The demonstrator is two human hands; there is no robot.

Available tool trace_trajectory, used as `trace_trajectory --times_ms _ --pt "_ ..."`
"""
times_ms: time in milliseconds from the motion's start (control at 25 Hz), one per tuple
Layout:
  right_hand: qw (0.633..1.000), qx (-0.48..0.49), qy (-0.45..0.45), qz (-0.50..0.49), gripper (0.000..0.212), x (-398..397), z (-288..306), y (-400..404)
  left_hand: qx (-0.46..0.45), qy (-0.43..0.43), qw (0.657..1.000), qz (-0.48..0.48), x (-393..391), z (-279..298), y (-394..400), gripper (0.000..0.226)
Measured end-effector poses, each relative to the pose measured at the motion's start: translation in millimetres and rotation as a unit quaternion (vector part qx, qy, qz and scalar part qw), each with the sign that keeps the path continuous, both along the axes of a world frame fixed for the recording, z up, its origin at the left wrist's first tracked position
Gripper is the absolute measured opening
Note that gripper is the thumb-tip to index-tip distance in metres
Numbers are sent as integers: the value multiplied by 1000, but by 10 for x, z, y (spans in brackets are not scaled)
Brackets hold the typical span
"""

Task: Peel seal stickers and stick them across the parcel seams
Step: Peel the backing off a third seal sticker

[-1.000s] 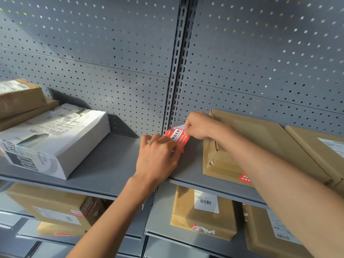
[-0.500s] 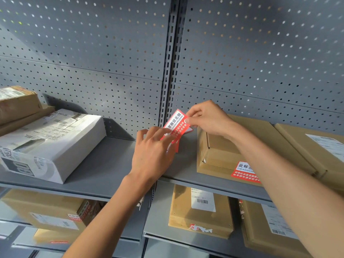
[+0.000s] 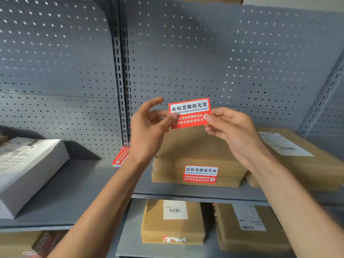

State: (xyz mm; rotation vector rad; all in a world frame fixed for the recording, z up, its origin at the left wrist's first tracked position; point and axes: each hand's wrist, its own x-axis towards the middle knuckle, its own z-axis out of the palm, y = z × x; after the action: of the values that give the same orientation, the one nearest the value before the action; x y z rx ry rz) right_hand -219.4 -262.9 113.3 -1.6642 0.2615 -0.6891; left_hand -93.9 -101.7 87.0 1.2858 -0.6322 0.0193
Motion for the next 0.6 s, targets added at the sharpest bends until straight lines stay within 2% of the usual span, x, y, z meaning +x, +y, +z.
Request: trace_trajectory --times_ms 160,360,600 --pt "1000 15 -21 -16 8 -506 17 -407 -42 64 993 -87 -272 111 -560 26" --pt "1000 -5 -9 -26 14 -1071 67 -969 -42 54 993 -95 -705 249 -1168 22" --pt "1000 13 -16 -6 15 -1379 24 -1258 -22 43 991 -121 -970 250 -1527 25"
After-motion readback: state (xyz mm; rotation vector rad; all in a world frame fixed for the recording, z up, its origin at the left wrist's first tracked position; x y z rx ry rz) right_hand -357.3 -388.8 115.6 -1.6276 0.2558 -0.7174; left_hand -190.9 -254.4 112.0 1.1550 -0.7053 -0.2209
